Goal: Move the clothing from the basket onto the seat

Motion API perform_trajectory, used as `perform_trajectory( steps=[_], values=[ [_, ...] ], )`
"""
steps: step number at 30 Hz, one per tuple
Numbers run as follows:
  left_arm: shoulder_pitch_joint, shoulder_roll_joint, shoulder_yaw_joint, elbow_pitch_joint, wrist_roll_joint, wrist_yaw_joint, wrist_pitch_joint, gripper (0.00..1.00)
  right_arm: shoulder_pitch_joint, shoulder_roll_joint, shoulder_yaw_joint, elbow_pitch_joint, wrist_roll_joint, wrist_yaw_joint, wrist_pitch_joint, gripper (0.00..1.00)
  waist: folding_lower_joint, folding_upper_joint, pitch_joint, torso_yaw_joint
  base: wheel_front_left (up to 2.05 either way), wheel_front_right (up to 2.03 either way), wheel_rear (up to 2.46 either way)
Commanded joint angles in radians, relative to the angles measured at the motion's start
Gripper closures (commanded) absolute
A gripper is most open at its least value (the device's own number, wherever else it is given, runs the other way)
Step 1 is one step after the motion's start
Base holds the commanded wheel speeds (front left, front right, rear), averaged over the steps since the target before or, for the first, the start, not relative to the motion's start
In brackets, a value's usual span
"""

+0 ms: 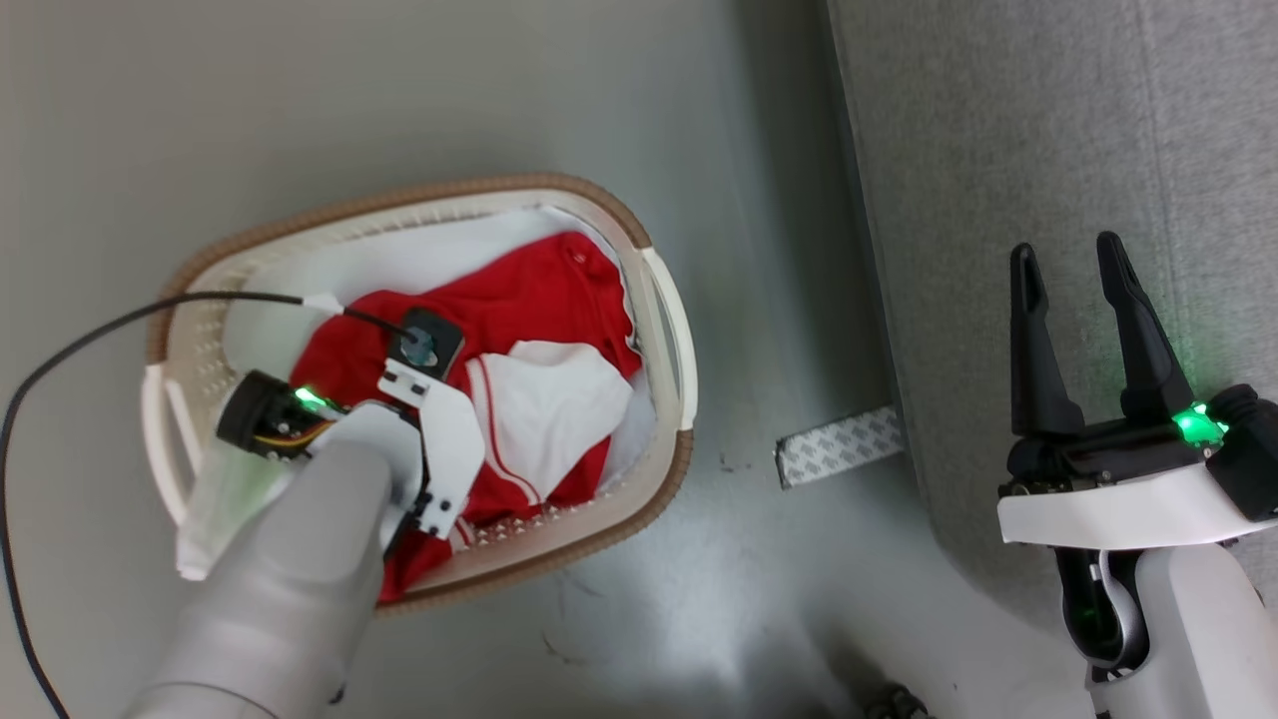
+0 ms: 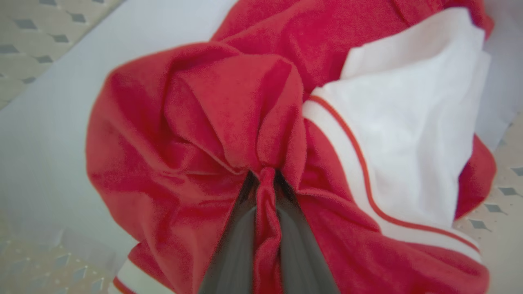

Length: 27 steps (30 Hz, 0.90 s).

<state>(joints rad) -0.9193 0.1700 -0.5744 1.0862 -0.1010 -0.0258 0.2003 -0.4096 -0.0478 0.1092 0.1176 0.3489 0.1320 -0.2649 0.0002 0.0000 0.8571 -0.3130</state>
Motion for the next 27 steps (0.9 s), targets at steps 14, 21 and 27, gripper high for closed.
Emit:
perform_trajectory(
  steps=[14,21,27],
  values=[
    [0.144,-0.098,0.070,-0.098,-0.164,-0.030,-0.224,1.00,0.133,-0.005,-0.120,0.091,-0.088,-0.003,0.001,0.00,-0.0002,0.0000,-0.433,0.204,0.00,0.00,0.00],
    [0.223,-0.107,0.119,-0.278,-0.255,-0.035,-0.307,1.00,0.207,-0.004,-0.152,0.109,-0.121,-0.003,0.001,0.00,-0.0002,0.0000,-0.607,0.259,0.00,0.00,0.00],
    [0.296,-0.083,0.148,-0.476,-0.288,-0.020,-0.301,1.00,0.252,-0.005,-0.165,0.107,-0.151,-0.003,0.001,0.00,-0.0002,0.0000,-0.710,0.279,0.00,0.00,0.00]
  ],
)
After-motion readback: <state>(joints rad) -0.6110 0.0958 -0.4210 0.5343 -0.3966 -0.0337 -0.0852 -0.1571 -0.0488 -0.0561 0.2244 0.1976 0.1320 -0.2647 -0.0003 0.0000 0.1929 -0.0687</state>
